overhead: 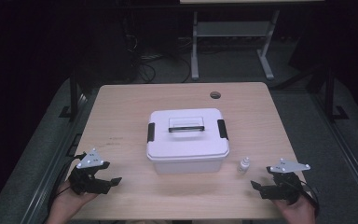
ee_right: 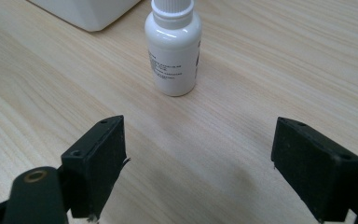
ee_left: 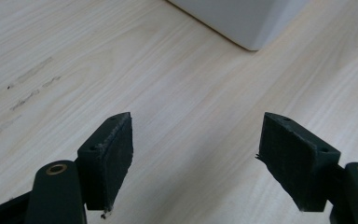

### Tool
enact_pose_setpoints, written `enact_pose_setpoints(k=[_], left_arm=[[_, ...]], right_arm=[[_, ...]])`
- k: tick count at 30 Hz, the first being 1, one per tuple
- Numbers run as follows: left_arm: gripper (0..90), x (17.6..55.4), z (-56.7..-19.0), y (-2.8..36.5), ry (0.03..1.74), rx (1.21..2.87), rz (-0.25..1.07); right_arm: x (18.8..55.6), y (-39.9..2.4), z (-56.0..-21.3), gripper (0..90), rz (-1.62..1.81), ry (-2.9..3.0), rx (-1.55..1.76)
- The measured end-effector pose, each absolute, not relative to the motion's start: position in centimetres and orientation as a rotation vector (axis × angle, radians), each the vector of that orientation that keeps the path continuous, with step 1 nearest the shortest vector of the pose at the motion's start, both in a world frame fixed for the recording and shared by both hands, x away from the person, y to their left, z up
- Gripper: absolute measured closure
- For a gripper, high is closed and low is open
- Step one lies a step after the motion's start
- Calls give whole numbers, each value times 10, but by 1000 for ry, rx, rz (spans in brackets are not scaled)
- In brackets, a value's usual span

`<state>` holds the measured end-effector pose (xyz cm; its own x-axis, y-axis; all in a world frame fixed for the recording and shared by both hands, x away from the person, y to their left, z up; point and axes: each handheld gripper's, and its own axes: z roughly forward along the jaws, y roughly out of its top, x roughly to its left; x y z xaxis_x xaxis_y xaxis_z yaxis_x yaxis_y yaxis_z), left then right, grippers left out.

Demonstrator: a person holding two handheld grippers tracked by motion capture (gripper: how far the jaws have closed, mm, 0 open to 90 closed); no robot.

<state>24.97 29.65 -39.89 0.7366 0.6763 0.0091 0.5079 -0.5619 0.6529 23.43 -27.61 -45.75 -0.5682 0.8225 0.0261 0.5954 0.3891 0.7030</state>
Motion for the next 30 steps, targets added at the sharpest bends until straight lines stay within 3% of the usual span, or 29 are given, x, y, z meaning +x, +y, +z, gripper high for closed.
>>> enact_pose_setpoints(k=[10,30], left_arm=[[254,258,-364,287,802,2350,273],[280,277,-317,260,726,2368,256]], right_arm=[[235,-277,-458,172,985,2325,1240],[237,-276,-459,172,983,2335,1251]])
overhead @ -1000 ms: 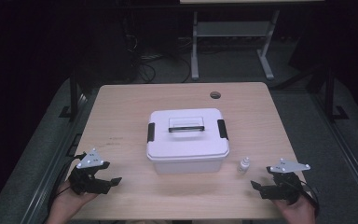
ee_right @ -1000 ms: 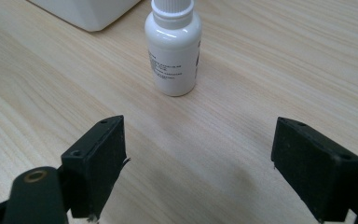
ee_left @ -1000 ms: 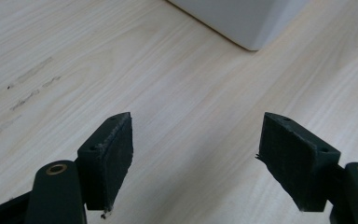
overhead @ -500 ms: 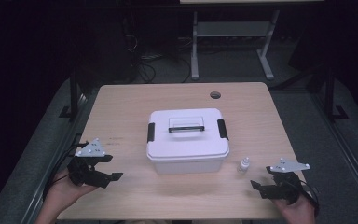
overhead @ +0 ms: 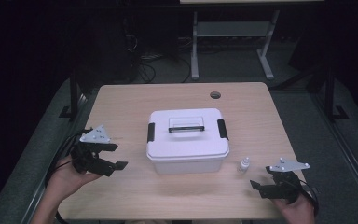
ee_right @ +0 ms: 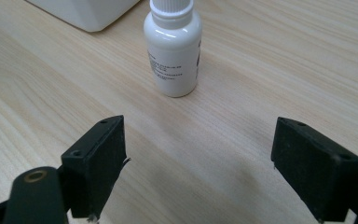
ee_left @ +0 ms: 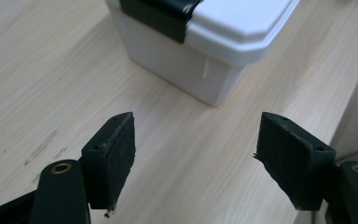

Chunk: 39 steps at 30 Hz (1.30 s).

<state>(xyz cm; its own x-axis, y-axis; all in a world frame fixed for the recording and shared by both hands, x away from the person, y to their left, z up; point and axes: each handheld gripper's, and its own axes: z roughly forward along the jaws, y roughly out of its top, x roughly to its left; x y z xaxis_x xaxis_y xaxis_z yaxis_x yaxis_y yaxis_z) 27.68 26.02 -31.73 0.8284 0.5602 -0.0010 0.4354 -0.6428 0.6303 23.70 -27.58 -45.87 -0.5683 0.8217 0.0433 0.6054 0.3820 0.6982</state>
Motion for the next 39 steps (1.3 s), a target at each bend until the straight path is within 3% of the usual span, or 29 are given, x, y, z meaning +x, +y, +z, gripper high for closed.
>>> enact_pose_setpoints(k=[39], left_arm=[[339,333,-270,164,519,2491,175]], right_arm=[[234,-282,-457,172,1020,2333,1260]])
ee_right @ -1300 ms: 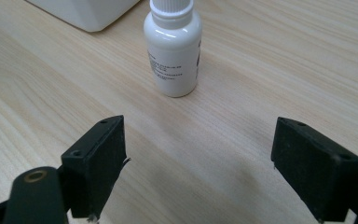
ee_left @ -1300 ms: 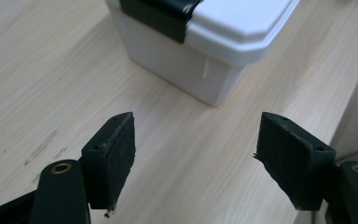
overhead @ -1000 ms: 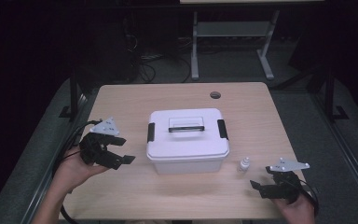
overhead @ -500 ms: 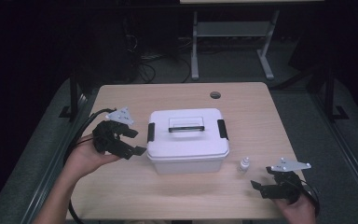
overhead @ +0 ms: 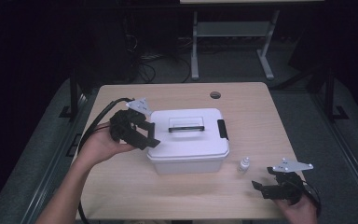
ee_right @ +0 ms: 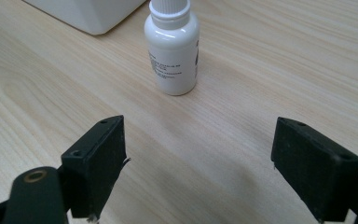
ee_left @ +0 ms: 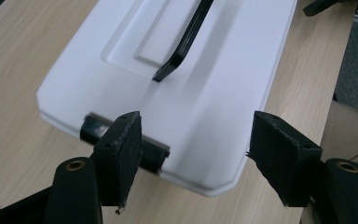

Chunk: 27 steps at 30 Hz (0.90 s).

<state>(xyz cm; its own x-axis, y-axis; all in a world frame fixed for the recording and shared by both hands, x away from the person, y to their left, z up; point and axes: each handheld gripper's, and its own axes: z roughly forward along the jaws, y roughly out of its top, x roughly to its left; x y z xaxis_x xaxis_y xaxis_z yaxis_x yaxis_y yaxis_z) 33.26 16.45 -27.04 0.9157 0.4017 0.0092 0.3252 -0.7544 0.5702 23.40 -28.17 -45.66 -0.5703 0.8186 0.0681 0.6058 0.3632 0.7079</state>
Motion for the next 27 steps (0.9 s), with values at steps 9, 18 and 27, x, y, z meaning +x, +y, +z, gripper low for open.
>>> enact_pose_setpoints(k=[9,18,27], left_arm=[[350,347,-266,146,488,2513,162],[391,360,-267,121,454,2547,156],[467,372,-272,102,428,2581,136]], right_arm=[[233,-281,-455,172,1039,2330,1256],[232,-281,-455,172,1046,2333,1253],[232,-280,-455,172,1057,2338,1251]])
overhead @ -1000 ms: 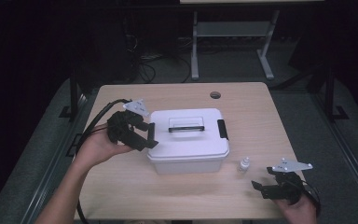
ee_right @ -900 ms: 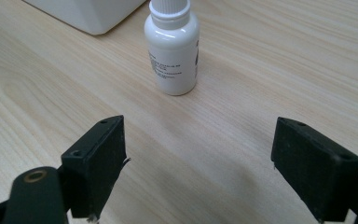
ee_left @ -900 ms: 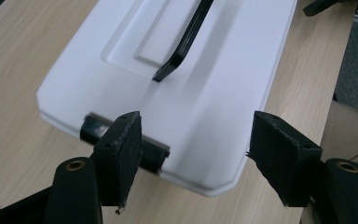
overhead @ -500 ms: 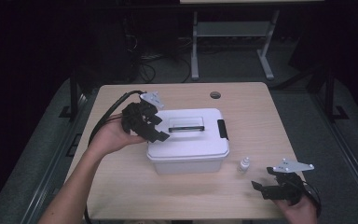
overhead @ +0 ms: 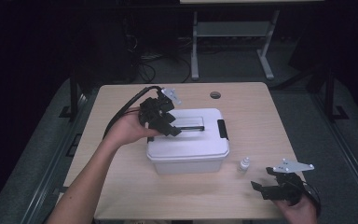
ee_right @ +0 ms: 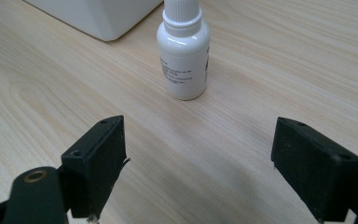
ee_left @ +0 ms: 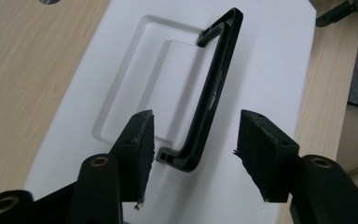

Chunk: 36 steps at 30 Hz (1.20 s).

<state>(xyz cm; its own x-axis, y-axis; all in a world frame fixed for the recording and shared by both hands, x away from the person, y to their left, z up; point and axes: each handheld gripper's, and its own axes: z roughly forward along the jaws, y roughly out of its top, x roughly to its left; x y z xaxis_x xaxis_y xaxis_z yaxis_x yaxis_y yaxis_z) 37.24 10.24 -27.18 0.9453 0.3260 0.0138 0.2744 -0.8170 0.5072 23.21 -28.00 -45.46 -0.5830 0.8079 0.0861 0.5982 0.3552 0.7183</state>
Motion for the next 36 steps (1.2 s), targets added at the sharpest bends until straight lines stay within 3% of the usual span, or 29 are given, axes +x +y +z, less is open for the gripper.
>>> enact_pose_setpoints(k=[19,36], left_arm=[[685,395,-277,81,388,2605,70],[780,409,-284,66,311,2650,4]], right_arm=[[231,-282,-454,172,1064,2336,1252],[231,-282,-456,172,1066,2350,1251]])
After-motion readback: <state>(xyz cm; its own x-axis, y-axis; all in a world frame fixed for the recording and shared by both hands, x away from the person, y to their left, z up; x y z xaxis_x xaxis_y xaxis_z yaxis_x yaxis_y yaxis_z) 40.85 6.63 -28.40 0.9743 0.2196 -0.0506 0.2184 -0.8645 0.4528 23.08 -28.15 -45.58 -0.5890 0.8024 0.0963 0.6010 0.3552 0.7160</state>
